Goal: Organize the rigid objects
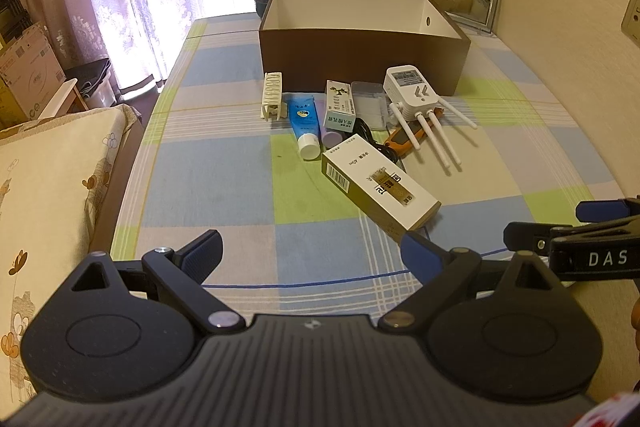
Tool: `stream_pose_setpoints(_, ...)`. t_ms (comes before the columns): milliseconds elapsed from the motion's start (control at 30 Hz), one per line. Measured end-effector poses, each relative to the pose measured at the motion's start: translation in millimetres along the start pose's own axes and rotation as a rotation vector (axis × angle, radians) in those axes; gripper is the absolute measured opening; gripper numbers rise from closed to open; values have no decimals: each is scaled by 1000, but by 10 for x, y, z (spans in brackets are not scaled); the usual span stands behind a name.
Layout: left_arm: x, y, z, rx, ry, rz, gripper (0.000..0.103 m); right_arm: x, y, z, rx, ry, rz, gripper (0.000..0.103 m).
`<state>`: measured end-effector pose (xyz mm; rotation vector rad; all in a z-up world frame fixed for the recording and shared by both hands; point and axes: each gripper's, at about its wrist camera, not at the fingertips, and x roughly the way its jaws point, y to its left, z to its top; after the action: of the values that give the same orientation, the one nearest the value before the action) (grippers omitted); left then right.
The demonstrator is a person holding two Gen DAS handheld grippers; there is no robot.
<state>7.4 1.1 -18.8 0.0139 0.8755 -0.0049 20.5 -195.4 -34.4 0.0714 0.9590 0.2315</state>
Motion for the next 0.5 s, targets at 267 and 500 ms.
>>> stream_pose_setpoints(267, 15, 12, 6, -1, 3, 1, 94, 8, 4, 14, 1, 3, 1, 101)
stream_pose_setpoints(500, 44, 45, 5, -2, 5, 2, 94, 20, 7, 21, 2, 4, 0, 101)
